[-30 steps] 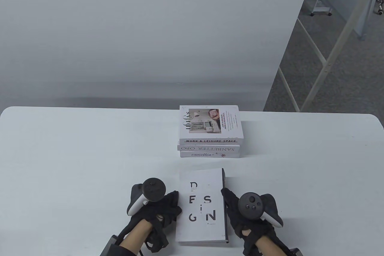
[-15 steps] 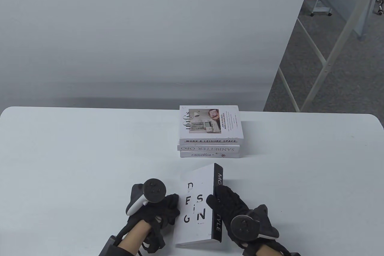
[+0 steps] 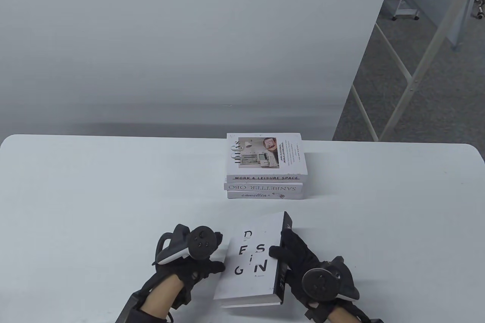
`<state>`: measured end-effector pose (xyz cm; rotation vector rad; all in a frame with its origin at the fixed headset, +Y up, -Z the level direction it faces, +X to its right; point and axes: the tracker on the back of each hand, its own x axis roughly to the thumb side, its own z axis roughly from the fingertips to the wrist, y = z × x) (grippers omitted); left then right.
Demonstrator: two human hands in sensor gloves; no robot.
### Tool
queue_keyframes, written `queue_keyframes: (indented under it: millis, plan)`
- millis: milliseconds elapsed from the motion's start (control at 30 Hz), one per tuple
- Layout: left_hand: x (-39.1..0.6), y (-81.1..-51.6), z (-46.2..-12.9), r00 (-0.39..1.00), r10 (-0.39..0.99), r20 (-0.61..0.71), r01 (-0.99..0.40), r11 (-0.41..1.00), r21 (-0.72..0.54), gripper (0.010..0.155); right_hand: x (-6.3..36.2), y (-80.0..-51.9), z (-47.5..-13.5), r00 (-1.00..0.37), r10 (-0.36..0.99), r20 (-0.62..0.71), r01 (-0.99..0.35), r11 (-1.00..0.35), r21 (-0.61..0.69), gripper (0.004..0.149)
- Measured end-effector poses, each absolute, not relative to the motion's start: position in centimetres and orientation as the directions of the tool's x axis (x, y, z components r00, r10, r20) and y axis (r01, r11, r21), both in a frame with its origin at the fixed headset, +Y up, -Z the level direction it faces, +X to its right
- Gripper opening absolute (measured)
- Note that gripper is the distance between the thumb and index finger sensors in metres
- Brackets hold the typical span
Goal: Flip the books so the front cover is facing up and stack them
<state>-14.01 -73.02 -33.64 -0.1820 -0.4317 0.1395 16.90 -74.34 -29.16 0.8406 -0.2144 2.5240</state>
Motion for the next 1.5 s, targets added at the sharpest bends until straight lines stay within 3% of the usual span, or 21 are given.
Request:
queue_keyframes:
  millis: [133, 267, 433, 567, 800, 1133, 1500]
  plan:
    - [-16.3, -69.0, -32.5, 0.923, 0.043, 0.382, -0.030, 0.999, -0.039, 0.096, 19.2, -74.5, -30.3, -0.653, 0.612, 0.446, -0.663, -0.747, 0.053, 0.068]
    - [-18.4, -66.7, -31.3, 0.933, 0.012, 0.360, -0.023, 0.999, 0.026, 0.108, 20.3, -74.8, -30.8, -0.561, 0.760, 0.329, -0.787, -0.612, 0.072, 0.069]
    - [-19.7, -65.2, -30.8, 0.933, 0.018, 0.359, -0.042, 0.997, 0.058, 0.112, 20.9, -74.5, -31.4, -0.441, 0.860, 0.258, -0.871, -0.480, 0.108, 0.070]
    - [-19.8, -64.3, -30.3, 0.931, -0.001, 0.364, -0.022, 0.998, 0.059, 0.115, 21.0, -72.3, -32.2, -0.298, 0.930, 0.215, -0.942, -0.323, 0.092, 0.072]
    - [-20.1, -64.2, -30.2, 0.933, 0.009, 0.361, -0.029, 0.998, 0.050, 0.114, 19.5, -69.0, -36.4, -0.261, 0.963, 0.059, -0.965, -0.263, 0.019, 0.075]
    - [-21.7, -63.0, -29.7, 0.943, 0.033, 0.331, -0.061, 0.995, 0.074, 0.113, 15.6, -70.4, -43.3, -0.040, 0.970, -0.241, -0.994, -0.063, -0.087, 0.075]
    - [-23.3, -62.1, -29.3, 0.942, 0.102, 0.320, -0.140, 0.985, 0.097, 0.113, 12.4, -70.4, -47.2, -0.044, 0.940, -0.338, -0.977, -0.112, -0.183, 0.075]
